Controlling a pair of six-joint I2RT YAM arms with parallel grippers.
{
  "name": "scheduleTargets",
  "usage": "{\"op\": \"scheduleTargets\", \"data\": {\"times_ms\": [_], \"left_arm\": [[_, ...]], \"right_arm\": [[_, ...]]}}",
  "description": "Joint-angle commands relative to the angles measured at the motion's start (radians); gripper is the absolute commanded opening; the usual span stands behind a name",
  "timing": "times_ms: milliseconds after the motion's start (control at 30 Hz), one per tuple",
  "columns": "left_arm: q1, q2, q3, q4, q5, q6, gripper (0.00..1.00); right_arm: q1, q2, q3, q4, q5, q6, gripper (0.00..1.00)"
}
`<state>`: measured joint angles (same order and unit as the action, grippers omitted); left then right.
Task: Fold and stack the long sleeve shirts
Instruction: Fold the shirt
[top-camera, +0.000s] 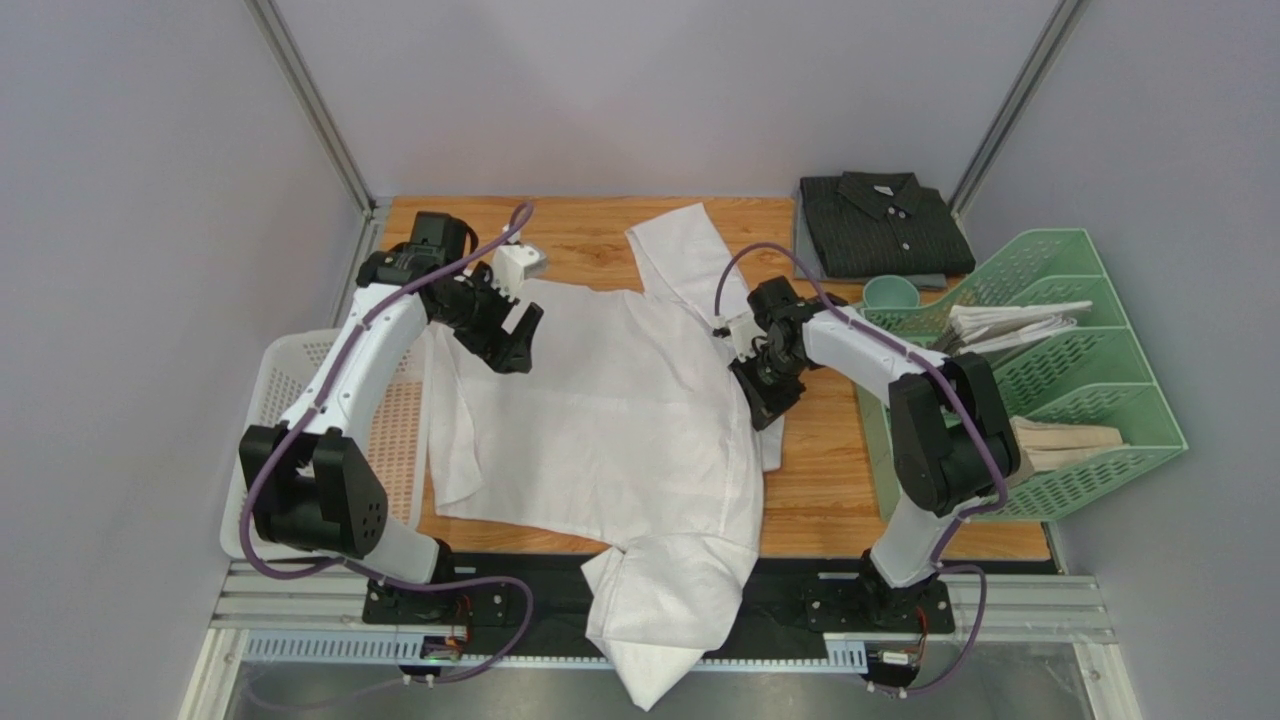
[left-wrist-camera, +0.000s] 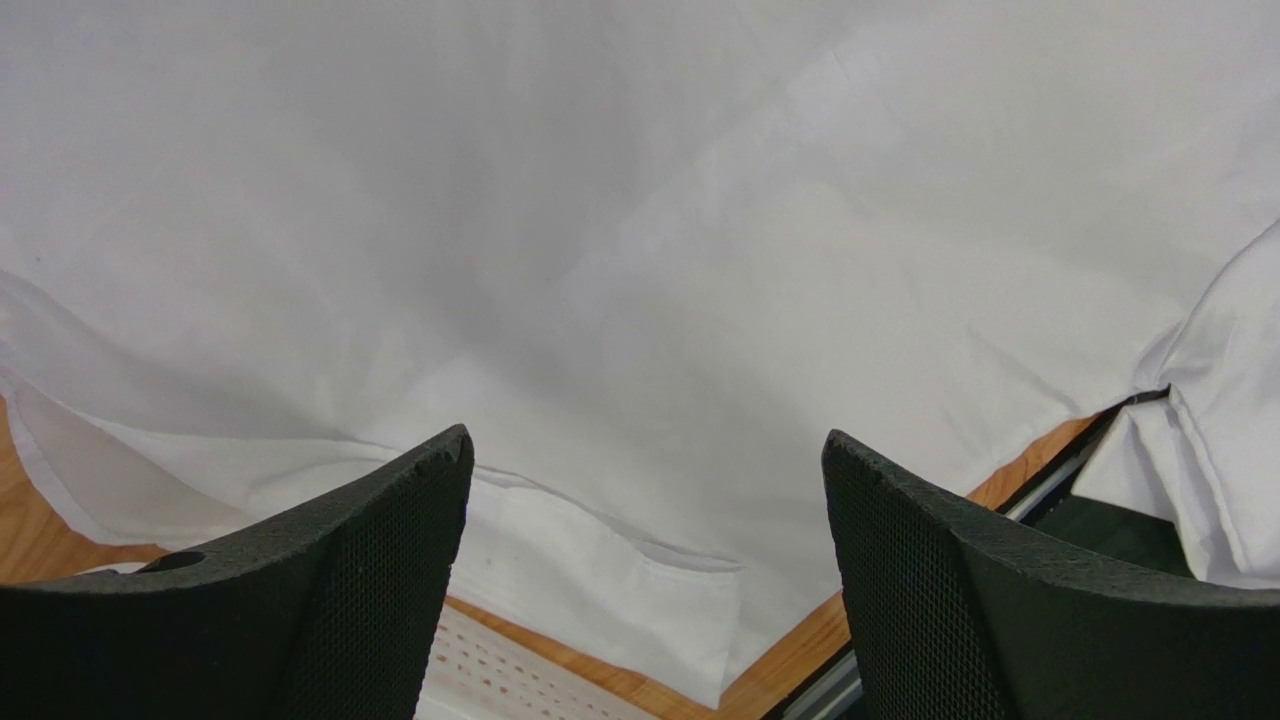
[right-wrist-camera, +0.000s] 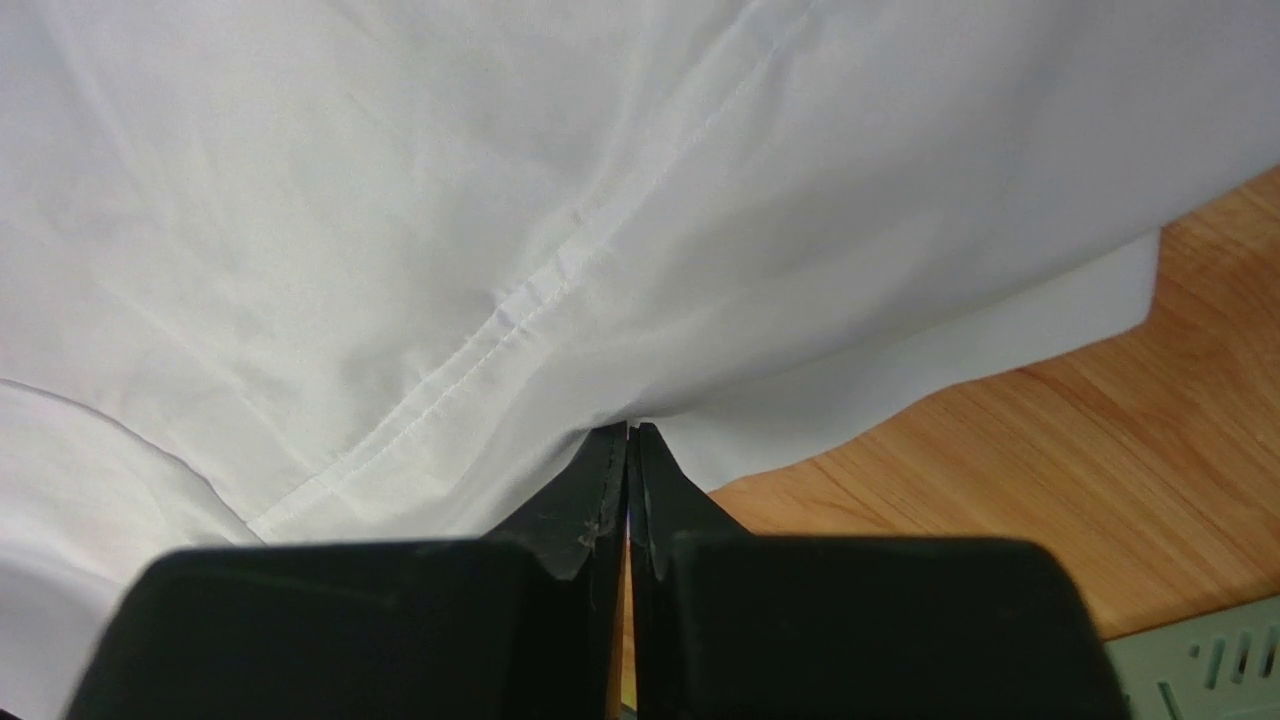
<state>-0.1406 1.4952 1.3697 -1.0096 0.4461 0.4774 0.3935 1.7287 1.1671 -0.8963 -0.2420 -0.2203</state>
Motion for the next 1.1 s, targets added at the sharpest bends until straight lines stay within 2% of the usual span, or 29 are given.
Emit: {"op": "scheduleTargets", "data": {"times_ms": [0,167,333,433,667,900,1067], "left_arm": [[0.004,0.022,0.005,0.009,0.014,-0.003,0.91],[0.004,0.037,0.011,0.0,0.0,-0.005,0.91],[0.004,0.063,0.006,-0.011,-0.01,0.007,0.91],[-0.004,0.102,0.002,-0.011,-0.017,0.01,0.88],[-0.166,0.145,-0.121,0.06,-0.118,0.029,0.79],[-0.335,0.16,-0.291,0.189,-0.171,0.01,0.8],[-0.363,0.185,-0.363,0.233,-0.248,0.03,0.8]], "right_arm": [[0.019,0.081,0.019,0.049,0.018,0.0,0.03],[-0.005,0.153,-0.01,0.071,0.154,-0.062,0.02],[-0.143,0.124,-0.02,0.066,0.332,-0.188,0.03],[-0.2,0.114,0.012,0.056,0.378,-0.263,0.03],[-0.2,0.126,0.12,0.013,0.374,-0.271,0.03],[-0.2,0.141,0.123,0.005,0.368,-0.272,0.04],[-0.203,0.157,0.097,0.022,0.372,-0.275,0.04]]}}
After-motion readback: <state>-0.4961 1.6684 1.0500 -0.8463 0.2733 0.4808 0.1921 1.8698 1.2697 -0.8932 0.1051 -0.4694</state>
